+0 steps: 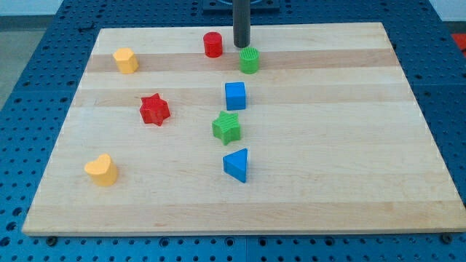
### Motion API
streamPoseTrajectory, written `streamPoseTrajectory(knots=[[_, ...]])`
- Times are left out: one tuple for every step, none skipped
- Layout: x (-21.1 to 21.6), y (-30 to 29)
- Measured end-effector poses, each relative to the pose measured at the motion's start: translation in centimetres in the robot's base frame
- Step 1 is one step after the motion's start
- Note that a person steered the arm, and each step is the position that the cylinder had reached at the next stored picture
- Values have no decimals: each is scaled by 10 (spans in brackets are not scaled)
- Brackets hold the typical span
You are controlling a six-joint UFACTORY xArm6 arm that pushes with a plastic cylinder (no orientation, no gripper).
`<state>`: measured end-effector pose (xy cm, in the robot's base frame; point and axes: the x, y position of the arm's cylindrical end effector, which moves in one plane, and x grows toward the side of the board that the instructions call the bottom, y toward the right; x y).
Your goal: Move the red circle towards top center
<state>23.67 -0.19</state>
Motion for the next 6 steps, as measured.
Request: streamPoseTrajectory(knots=[[-15, -4], [-31, -17], [-39, -44], [-34, -66], [-21, -80], [-16, -86]])
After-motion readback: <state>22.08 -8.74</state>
